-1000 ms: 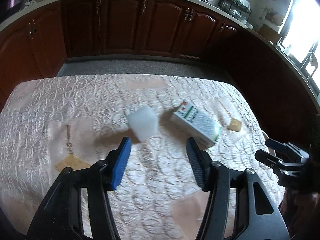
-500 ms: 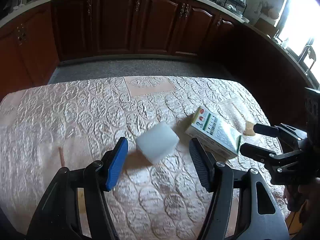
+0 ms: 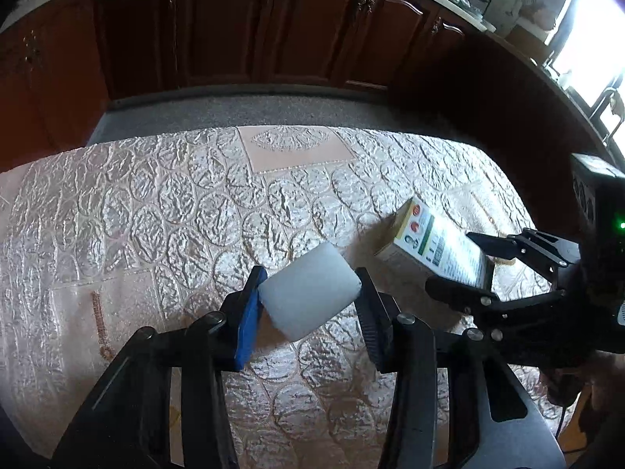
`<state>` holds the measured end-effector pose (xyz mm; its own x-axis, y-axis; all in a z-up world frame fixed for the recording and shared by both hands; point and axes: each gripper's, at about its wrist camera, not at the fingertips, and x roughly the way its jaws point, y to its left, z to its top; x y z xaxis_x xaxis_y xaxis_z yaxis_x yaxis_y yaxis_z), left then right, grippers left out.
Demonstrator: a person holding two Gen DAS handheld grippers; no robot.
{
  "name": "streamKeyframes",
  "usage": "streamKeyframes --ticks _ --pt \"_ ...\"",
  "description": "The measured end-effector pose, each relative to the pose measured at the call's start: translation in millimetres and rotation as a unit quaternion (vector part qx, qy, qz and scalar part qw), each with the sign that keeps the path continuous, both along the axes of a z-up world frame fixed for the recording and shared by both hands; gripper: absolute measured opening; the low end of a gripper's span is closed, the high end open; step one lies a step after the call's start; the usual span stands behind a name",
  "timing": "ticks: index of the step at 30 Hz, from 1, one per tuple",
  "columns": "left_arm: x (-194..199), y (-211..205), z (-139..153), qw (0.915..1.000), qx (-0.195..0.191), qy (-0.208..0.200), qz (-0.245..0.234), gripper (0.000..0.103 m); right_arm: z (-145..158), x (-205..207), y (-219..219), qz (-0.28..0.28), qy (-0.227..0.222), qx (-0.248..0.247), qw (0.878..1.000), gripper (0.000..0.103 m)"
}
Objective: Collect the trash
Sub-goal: 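Grasp the white sponge with the left gripper while the right gripper grasps the Watermelon Frost box, then carry the sponge and Watermelon Frost box over the white bucket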
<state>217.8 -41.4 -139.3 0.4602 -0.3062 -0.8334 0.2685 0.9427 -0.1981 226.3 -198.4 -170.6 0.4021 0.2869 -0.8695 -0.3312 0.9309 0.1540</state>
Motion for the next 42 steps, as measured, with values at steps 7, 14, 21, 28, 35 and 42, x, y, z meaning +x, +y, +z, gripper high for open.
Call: streamKeyframes --ticks 7,14,21,28,35,42 --pt "-12.9 -1.3 8.9 0.9999 -0.015 0.001 0.001 0.038 11.8 -26.5 0.8 -0.001 -0.03 0.014 0.999 0.054" --pt "-42.0 -21.3 26.2 0.9996 -0.018 -0.011 -0.018 0.038 33.3 -63.6 -19.2 -0.03 -0.05 0.029 0.998 0.052" --pt "-63.7 -54.6 36.9 0.9988 -0.018 -0.015 -0.044 0.038 51.0 -103.6 -53.8 -0.059 -0.062 0.037 0.996 0.051" --pt "-83.2 -90.8 50.7 0.9966 -0.016 -0.026 -0.076 0.038 64.2 -138.8 -89.1 -0.096 -0.077 0.046 0.991 0.05" --pt "-96.1 -127.9 64.8 0.9936 -0.012 -0.036 -0.106 0.038 76.1 -162.7 -120.1 -0.124 -0.09 0.049 0.987 0.05" --pt "-103.9 -168.8 73.3 0.9895 -0.01 -0.042 -0.138 0.038 87.1 -183.0 -160.4 -0.167 -0.103 0.054 0.979 0.05"
